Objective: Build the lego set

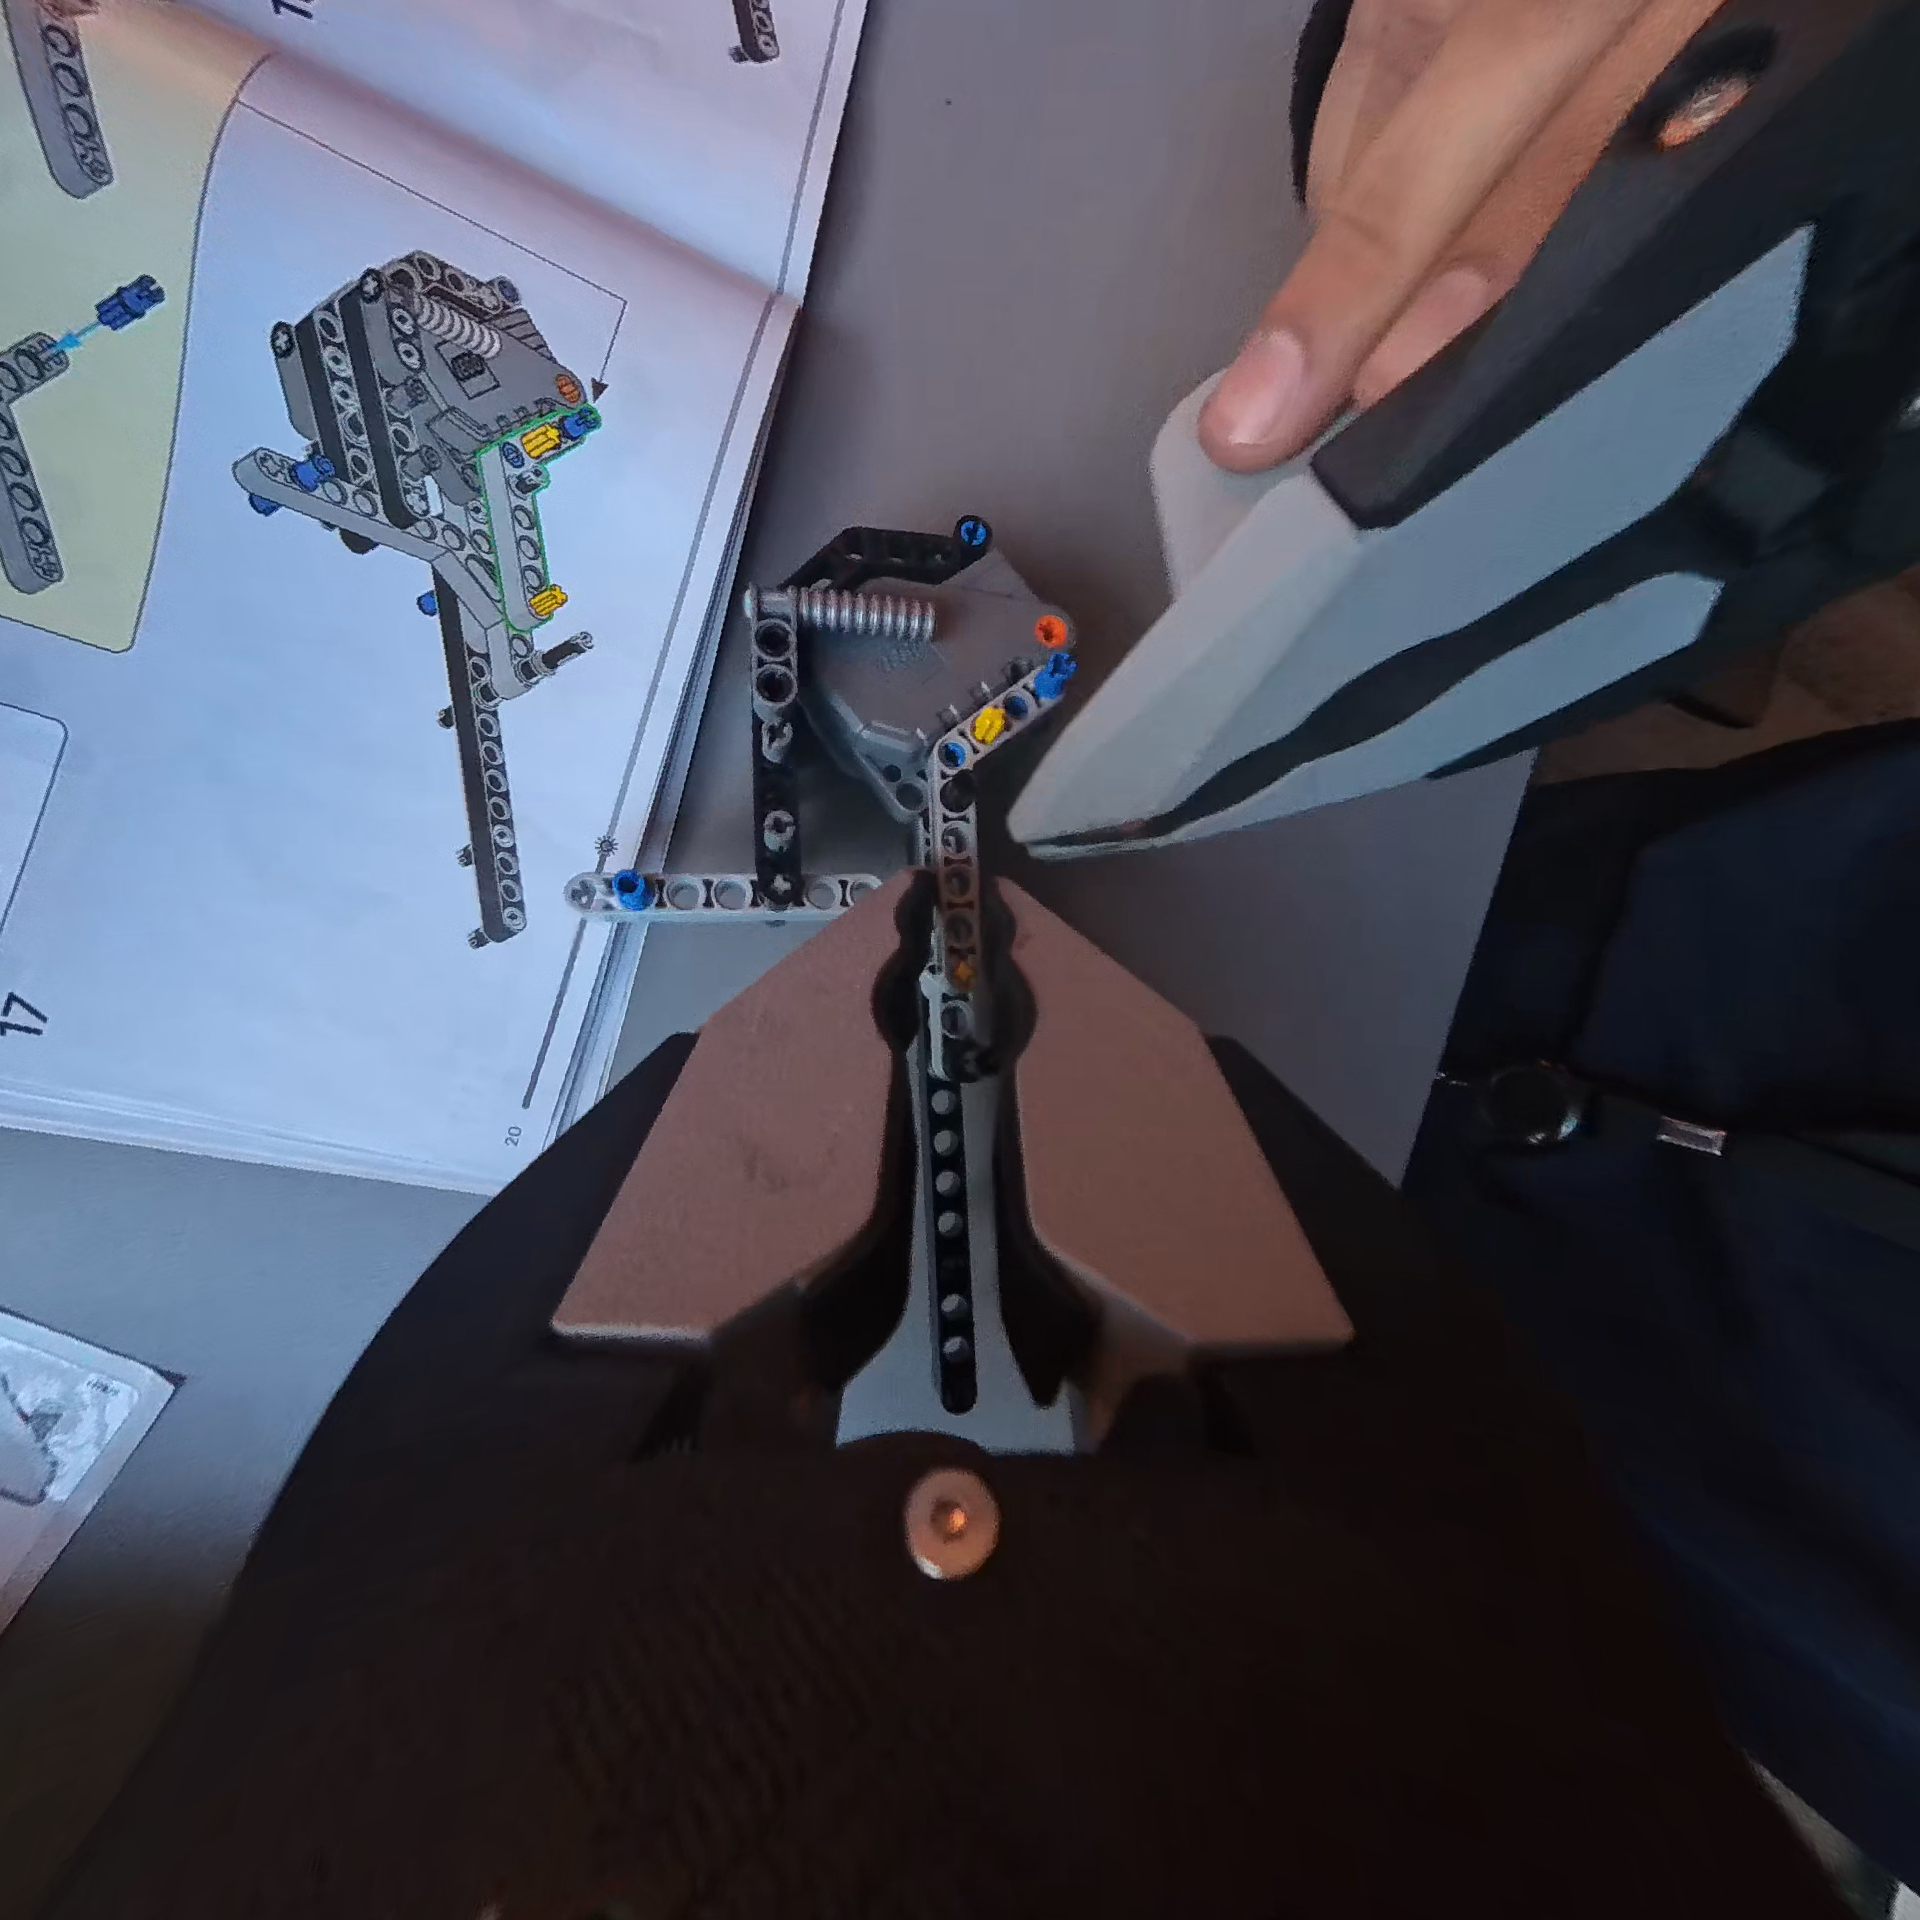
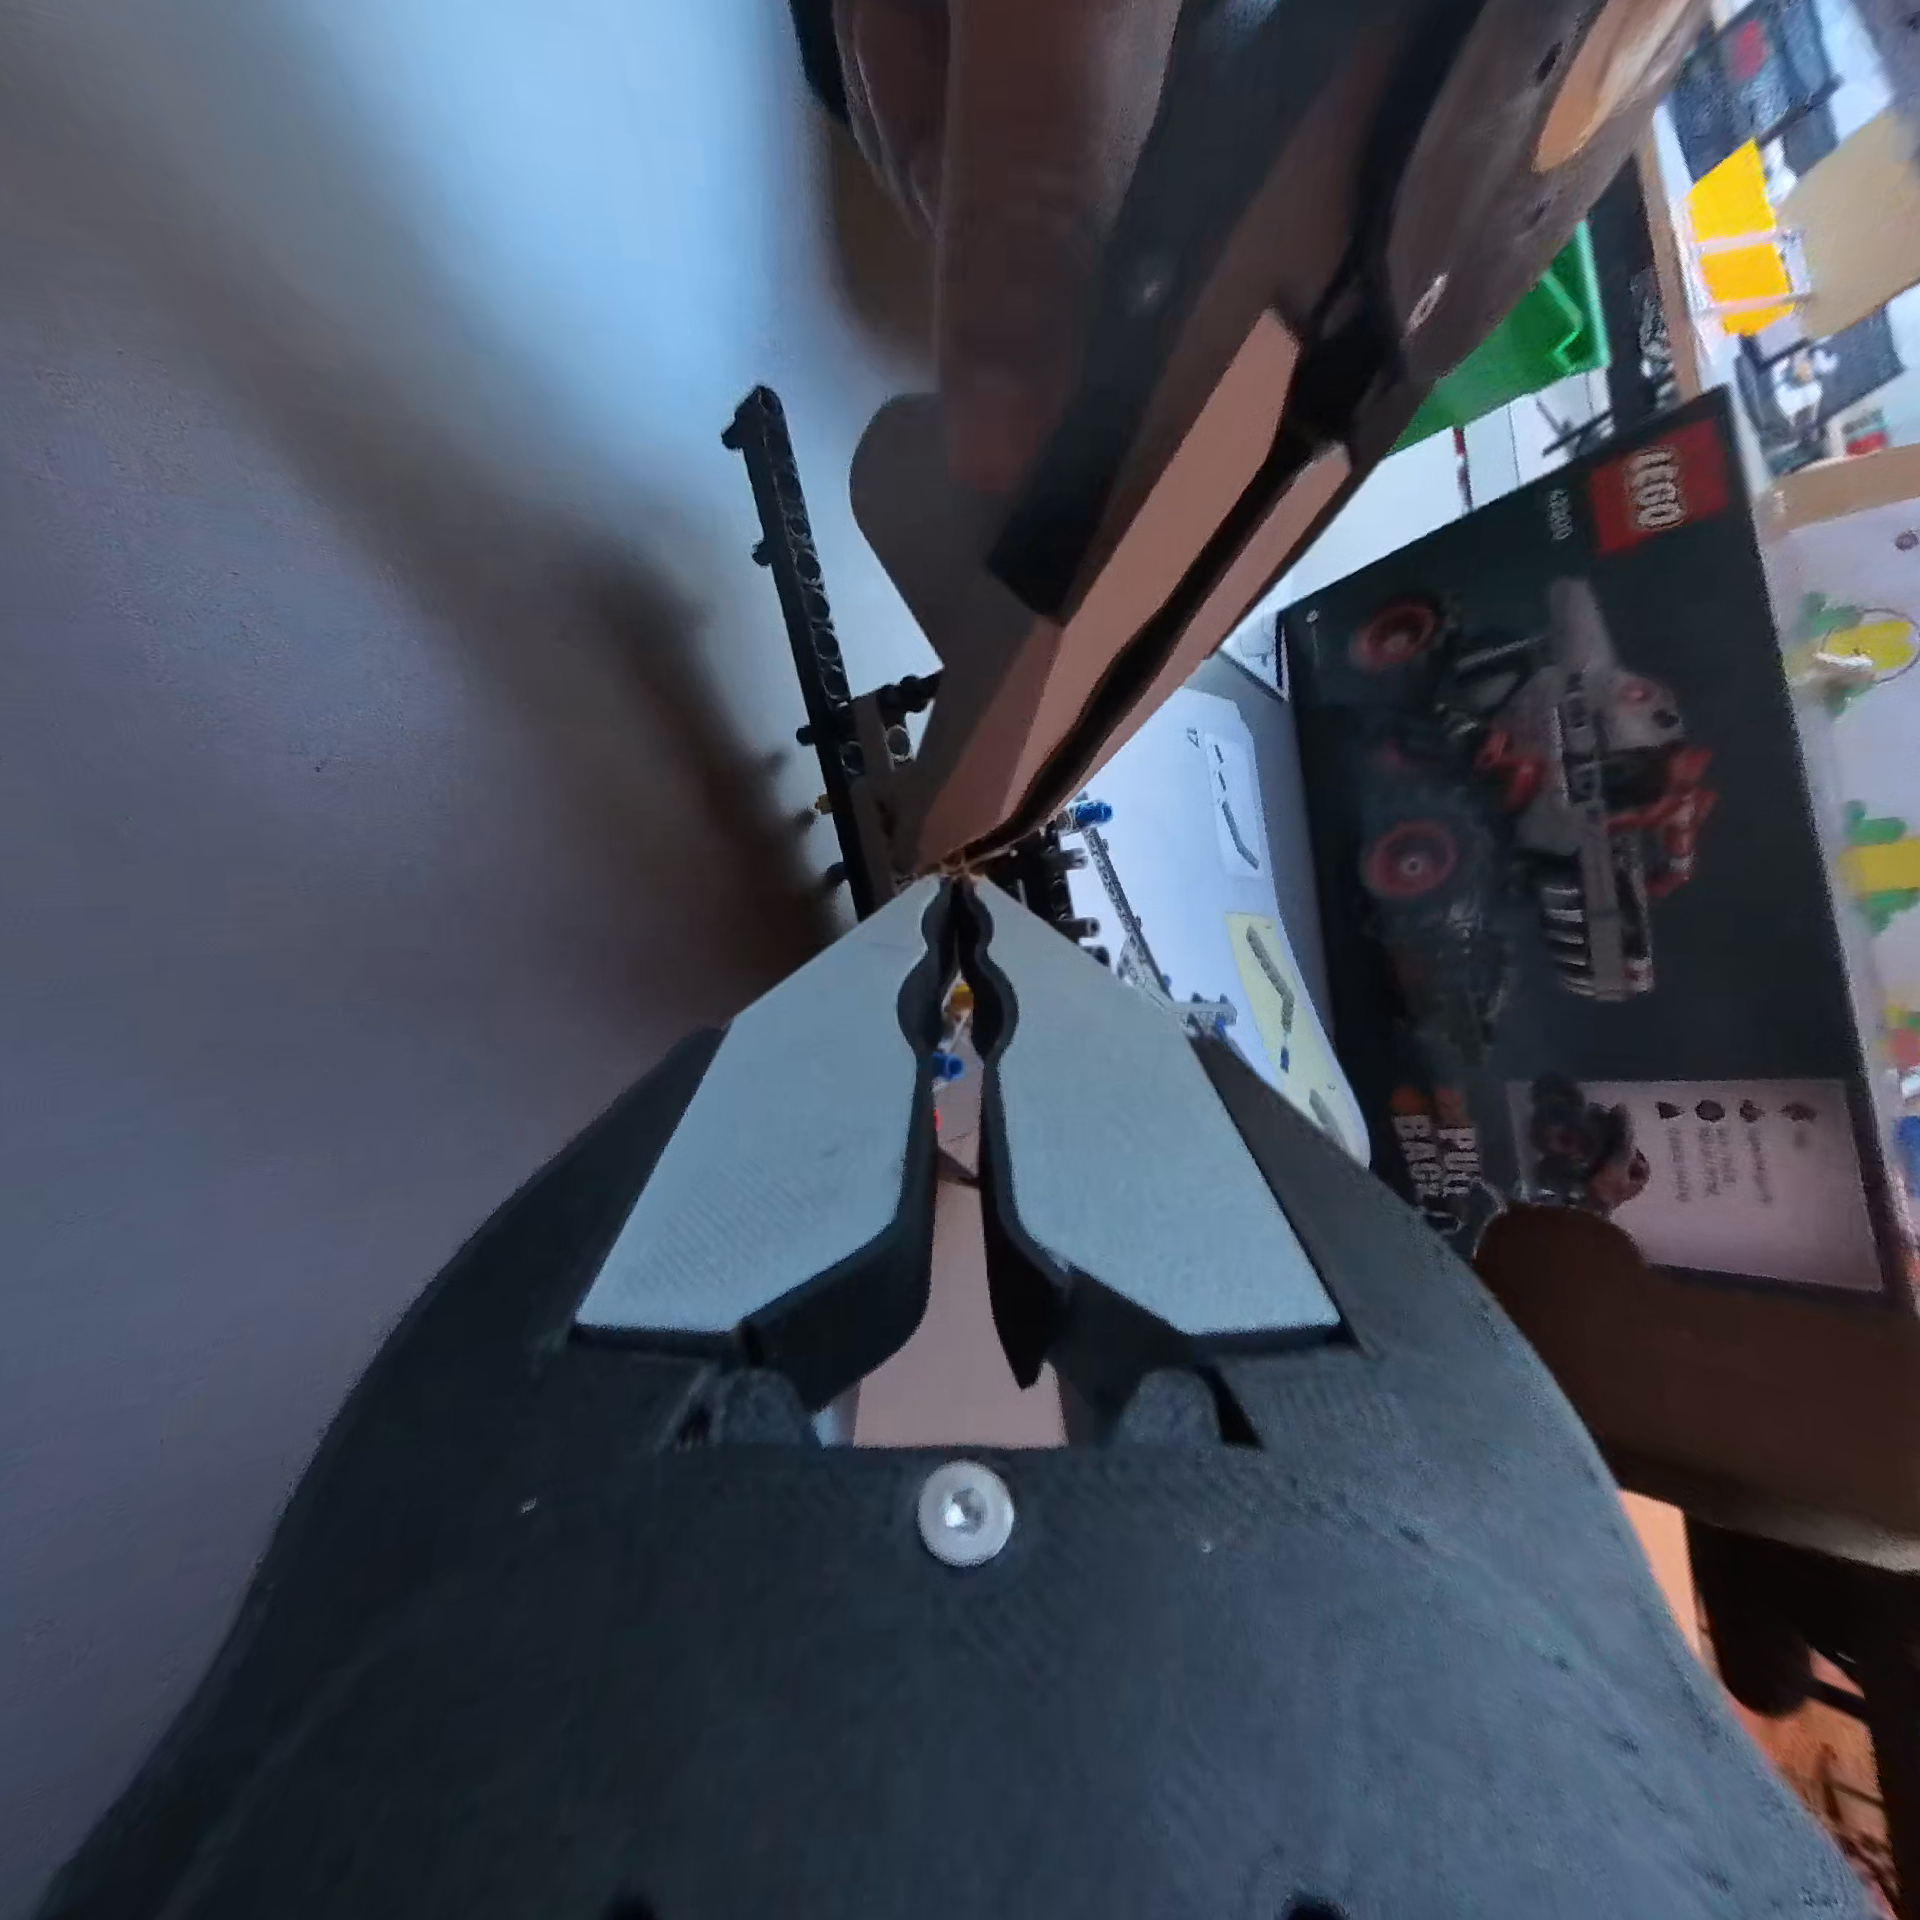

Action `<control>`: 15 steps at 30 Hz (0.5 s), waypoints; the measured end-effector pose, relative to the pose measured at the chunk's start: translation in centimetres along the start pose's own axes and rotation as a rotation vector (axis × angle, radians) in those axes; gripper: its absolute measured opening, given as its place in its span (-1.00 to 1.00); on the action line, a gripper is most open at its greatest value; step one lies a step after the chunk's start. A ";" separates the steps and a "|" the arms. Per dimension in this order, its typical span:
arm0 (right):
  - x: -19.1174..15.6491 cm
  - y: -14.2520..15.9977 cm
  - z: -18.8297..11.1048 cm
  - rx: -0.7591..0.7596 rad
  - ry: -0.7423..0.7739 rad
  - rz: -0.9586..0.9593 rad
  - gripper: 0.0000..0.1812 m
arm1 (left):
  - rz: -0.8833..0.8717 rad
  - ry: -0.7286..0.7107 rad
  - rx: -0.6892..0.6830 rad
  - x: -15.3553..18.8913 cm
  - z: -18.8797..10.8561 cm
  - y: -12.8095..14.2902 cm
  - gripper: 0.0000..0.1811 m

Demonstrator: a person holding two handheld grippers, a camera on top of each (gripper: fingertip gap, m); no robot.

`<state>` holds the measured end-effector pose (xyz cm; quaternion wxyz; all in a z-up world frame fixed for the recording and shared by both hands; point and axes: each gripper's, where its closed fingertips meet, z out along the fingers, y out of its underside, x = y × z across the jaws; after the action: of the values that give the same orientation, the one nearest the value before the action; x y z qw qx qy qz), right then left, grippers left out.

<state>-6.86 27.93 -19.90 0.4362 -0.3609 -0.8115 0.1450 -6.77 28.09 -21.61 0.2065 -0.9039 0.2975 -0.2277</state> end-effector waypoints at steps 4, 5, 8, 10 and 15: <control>0.0 0.8 0.8 -0.034 0.074 -0.099 -1.00 | -0.012 0.008 0.025 -0.1 -0.1 0.0 -0.92; 0.0 0.8 0.8 -0.041 0.095 -0.128 -1.00 | -0.012 0.010 0.029 -0.1 0.0 0.0 -0.92; 0.1 0.7 0.9 -0.054 0.148 -0.197 -1.00 | 0.002 0.007 0.020 -0.2 -0.1 0.1 -0.92; 0.1 0.7 1.0 -0.045 0.179 -0.237 -1.00 | 0.009 0.002 0.011 -0.3 -0.1 0.1 -0.92; 0.0 0.7 1.0 -0.057 0.103 -0.210 -1.00 | 0.041 0.003 0.002 -0.2 0.0 0.1 -0.92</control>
<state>-7.30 28.50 -20.87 0.4797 -0.2930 -0.8251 0.0568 -6.97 28.14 -21.69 0.2116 -0.8971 0.3159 -0.2253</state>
